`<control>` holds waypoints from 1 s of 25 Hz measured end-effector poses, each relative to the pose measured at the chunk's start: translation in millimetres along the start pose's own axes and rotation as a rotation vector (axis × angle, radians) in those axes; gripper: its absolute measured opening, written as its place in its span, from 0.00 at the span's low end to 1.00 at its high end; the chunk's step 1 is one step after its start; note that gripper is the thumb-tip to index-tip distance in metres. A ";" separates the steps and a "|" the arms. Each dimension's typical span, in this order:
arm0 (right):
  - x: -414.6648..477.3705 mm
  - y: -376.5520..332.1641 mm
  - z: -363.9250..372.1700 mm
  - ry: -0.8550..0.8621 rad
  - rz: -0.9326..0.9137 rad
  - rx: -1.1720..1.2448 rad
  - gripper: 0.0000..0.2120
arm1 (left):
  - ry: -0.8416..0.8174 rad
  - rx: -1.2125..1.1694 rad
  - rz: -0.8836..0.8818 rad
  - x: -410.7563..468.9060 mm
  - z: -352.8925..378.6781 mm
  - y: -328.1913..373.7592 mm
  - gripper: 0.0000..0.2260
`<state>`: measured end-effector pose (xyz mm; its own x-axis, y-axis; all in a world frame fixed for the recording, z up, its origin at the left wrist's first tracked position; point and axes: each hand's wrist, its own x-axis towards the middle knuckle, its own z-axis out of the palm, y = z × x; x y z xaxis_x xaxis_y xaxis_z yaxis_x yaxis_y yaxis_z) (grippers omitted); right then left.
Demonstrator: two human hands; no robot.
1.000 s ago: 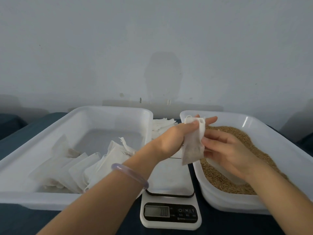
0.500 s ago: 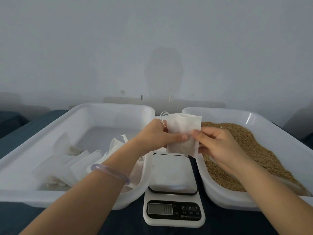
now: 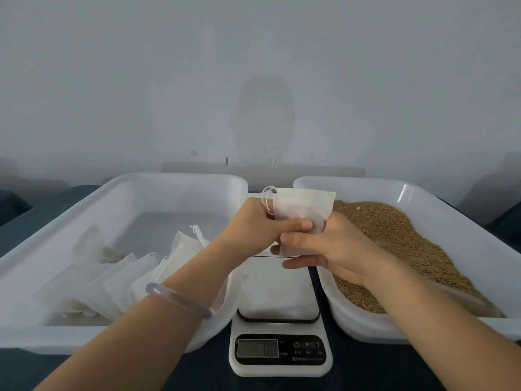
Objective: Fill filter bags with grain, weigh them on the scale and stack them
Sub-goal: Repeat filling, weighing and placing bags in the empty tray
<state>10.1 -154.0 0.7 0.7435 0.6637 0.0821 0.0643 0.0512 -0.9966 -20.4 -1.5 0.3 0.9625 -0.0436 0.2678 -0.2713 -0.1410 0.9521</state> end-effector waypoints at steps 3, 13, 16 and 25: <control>-4.7 -1.8 -13.2 0.102 0.033 0.001 0.17 | 0.109 -0.092 0.013 1.3 0.4 0.1 0.16; -23.8 -14.0 -124.9 0.127 0.699 -0.650 0.11 | 0.220 0.014 -0.071 3.5 -2.9 -4.7 0.12; -21.9 -10.0 -129.7 0.147 0.758 -0.723 0.08 | 0.210 0.048 -0.079 2.3 -1.9 -5.7 0.12; -29.6 -1.3 -143.2 0.232 0.753 -0.695 0.11 | 0.206 0.065 -0.090 3.3 -2.1 -9.1 0.11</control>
<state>83.4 -280.6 0.2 0.8547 0.1833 -0.4856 -0.1542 -0.8036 -0.5749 -14.7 1.8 -7.1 0.9615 0.1735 0.2131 -0.1777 -0.1992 0.9637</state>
